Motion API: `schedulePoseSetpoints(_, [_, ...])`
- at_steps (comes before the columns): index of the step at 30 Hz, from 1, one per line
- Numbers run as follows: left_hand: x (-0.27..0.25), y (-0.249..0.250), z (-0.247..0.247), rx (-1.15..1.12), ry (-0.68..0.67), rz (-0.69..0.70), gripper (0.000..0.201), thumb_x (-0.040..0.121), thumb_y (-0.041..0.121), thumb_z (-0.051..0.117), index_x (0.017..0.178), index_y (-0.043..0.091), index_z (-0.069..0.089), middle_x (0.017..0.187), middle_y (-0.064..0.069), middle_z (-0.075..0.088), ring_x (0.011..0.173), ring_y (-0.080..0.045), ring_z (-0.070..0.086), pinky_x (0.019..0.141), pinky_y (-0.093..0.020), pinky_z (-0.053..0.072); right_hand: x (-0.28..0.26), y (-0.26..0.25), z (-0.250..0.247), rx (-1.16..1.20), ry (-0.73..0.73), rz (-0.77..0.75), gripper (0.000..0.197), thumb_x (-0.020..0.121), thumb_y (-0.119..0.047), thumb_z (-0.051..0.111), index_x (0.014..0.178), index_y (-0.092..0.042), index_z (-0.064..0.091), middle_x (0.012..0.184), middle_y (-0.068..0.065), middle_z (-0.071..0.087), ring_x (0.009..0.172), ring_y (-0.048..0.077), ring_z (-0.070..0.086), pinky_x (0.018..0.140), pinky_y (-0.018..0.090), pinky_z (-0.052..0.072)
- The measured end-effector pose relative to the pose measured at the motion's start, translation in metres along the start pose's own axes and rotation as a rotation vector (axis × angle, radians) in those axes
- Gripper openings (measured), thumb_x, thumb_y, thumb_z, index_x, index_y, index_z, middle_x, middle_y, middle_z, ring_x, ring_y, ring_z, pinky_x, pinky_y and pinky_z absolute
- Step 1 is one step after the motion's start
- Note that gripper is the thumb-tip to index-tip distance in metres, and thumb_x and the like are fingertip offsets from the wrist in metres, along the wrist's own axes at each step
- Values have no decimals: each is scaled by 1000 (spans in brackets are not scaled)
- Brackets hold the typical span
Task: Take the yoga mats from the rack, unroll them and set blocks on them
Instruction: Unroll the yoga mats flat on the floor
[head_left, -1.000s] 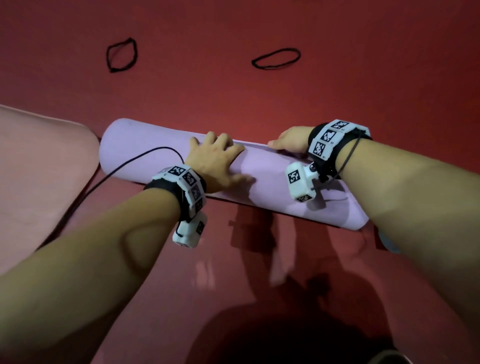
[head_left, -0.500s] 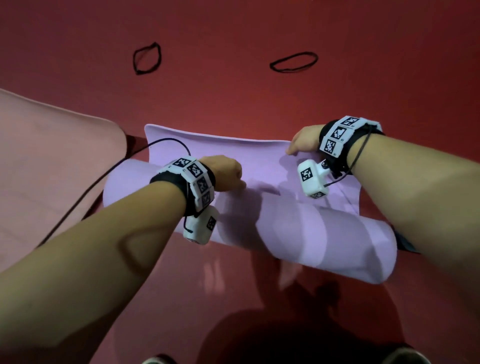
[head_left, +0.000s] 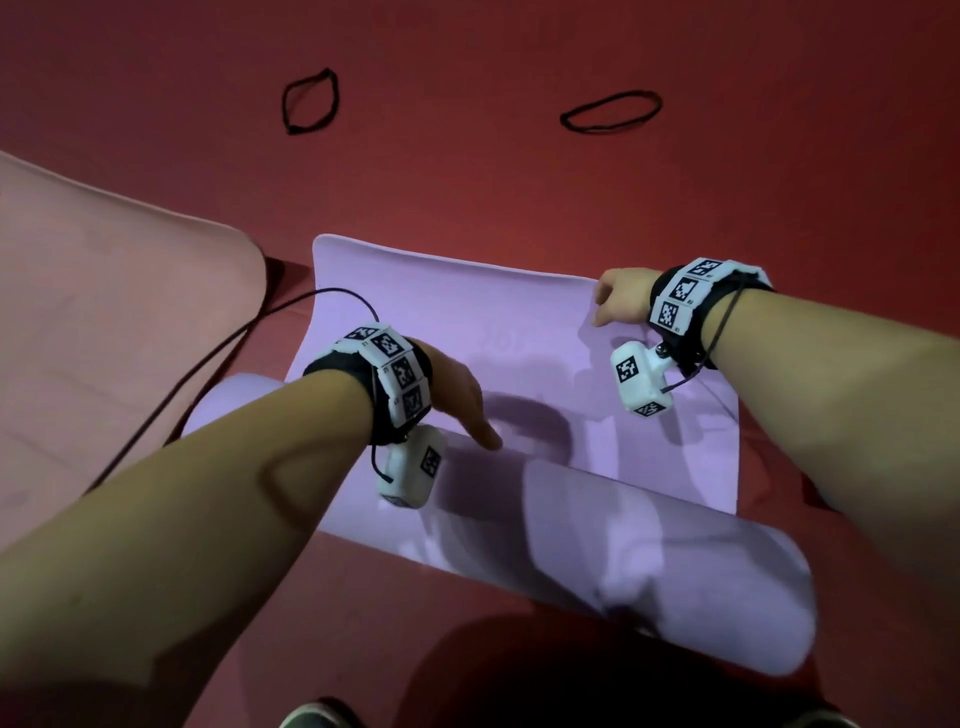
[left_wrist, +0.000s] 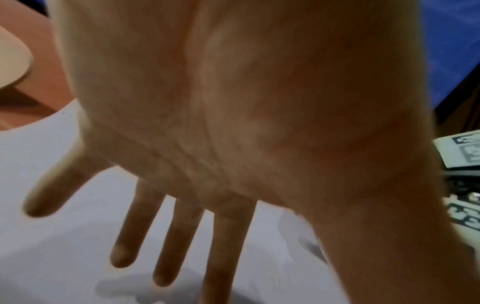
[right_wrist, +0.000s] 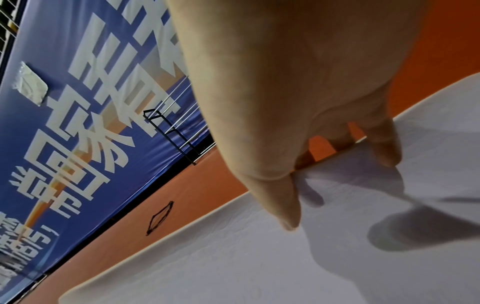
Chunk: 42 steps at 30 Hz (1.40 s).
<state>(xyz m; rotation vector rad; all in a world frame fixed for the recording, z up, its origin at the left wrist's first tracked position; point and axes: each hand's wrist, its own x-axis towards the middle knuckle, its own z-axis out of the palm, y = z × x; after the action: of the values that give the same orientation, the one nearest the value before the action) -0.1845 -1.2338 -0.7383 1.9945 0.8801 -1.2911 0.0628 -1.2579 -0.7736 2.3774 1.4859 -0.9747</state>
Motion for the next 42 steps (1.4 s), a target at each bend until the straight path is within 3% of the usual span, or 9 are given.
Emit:
schedulePoseSetpoints(3, [12, 0, 19, 83, -193, 63, 116, 40, 77, 77, 144, 43, 40, 149, 8, 43, 138, -17, 40, 115, -46, 31, 1, 4, 2, 65, 98, 54, 48, 87, -16, 67, 128, -13, 43, 111, 16, 64, 89, 31, 60, 72, 35, 48])
schedulePoseSetpoints(6, [32, -7, 36, 120, -137, 38, 113, 28, 75, 85, 130, 64, 39, 136, 20, 55, 122, -10, 55, 105, -44, 43, 1, 3, 5, 21, 101, 0, 58, 95, -21, 59, 147, -16, 35, 123, 16, 62, 101, 33, 61, 78, 35, 47])
schedulePoseSetpoints(10, [24, -5, 36, 25, -149, 109, 104, 28, 62, 91, 124, 59, 51, 114, 26, 66, 112, -4, 61, 98, -35, 48, 8, -4, 18, -133, 19, -36, 35, 101, -33, 48, 125, -9, 59, 122, 13, 63, 102, 31, 58, 80, 32, 43])
schedulePoseSetpoints(20, [6, -13, 46, 70, -192, 111, 90, 41, 57, 93, 124, 46, 57, 111, 18, 68, 108, -11, 64, 100, -37, 49, 12, -16, 15, -213, -23, 33, 41, 101, -34, 47, 122, -2, 60, 124, 16, 62, 108, 35, 60, 84, 35, 47])
schedulePoseSetpoints(25, [20, -22, 59, 174, -179, 83, 113, 9, 82, 79, 116, 62, 51, 110, 24, 68, 106, -9, 65, 97, -39, 50, 8, -16, 31, -161, -34, 62, 36, 99, -25, 48, 116, 4, 62, 116, 21, 66, 91, 34, 59, 77, 33, 44])
schedulePoseSetpoints(30, [21, -20, 57, -51, -129, 29, 95, 48, 88, 69, 125, 32, 63, 120, 9, 65, 113, -16, 58, 105, -39, 42, 12, -17, 45, -57, 152, 120, 62, 89, -11, 55, 145, -20, 31, 141, 18, 41, 124, 44, 47, 98, 52, 46])
schedulePoseSetpoints(33, [25, -14, 48, -165, -83, -22, 49, 89, 69, 51, 97, 24, 67, 97, 1, 65, 84, -18, 58, 90, -32, 44, 3, -32, 48, -141, 330, -113, 91, 77, 10, 51, 152, -31, 20, 153, 9, 25, 133, 38, 35, 91, 50, 48])
schedulePoseSetpoints(36, [31, -13, 36, -140, -59, -28, 45, 98, 58, 43, 90, 24, 70, 93, 0, 71, 64, -11, 57, 85, -31, 47, 10, -55, 60, -203, 431, -393, 92, 76, 10, 49, 153, -31, 21, 160, 3, 16, 141, 33, 22, 97, 49, 46])
schedulePoseSetpoints(42, [35, -20, 28, -138, -24, -40, 34, 99, 37, 51, 102, 12, 74, 69, 5, 62, 57, -8, 53, 56, -19, 40, 33, -80, 90, -232, 85, -377, 82, 87, -11, 54, 156, -26, 13, 161, -7, -24, 150, 30, -14, 119, 51, 21])
